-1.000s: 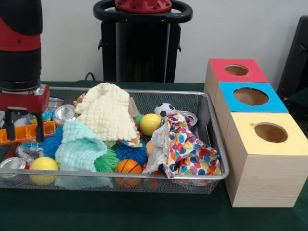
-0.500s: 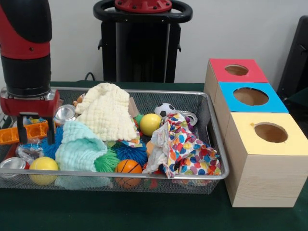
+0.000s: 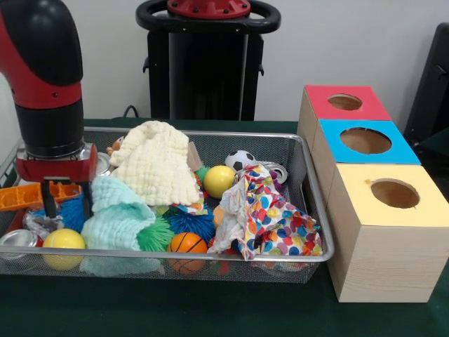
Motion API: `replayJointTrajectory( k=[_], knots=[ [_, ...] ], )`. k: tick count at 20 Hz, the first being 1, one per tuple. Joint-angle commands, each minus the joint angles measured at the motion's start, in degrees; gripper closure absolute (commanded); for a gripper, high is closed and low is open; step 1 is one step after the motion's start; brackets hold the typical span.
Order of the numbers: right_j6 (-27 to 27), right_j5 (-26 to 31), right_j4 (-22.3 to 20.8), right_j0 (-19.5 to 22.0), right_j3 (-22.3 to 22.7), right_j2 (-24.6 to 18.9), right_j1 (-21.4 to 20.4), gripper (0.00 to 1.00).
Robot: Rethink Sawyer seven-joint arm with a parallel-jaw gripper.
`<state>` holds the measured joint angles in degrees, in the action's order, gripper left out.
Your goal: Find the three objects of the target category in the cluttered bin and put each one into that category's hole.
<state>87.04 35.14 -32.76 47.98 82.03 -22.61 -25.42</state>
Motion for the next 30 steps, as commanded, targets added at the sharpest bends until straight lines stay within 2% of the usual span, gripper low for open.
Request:
replayJointTrajectory(
  k=[1, 5, 8, 11, 14, 18, 21, 30],
  knots=[
    [-0.85, -2.65, -2.77, 1.67, 2.62, 1.69, -0.08, 0.0],
    [-0.91, -0.16, -1.85, 1.88, 1.21, 2.05, -2.71, 0.0],
    [-1.72, 3.77, -0.08, 2.06, 0.14, 1.67, -5.07, 0.0],
    [0.34, 5.6, 2.47, 2.47, 1.03, 1.65, -6.93, 0.0],
    [5.46, 2.09, 3.3, 2.12, 3.39, 3.3, -7.47, 0.0],
    [10.19, -3.98, 2.19, 0.51, 4.77, 6.15, -4.84, 0.0],
    [11.11, -6.25, 1.84, -0.45, 5.67, 7.37, -4.04, 0.0],
    [11.43, -8.01, 3.6, -2.37, 9.12, 9.66, -5.14, 0.0]
  ],
)
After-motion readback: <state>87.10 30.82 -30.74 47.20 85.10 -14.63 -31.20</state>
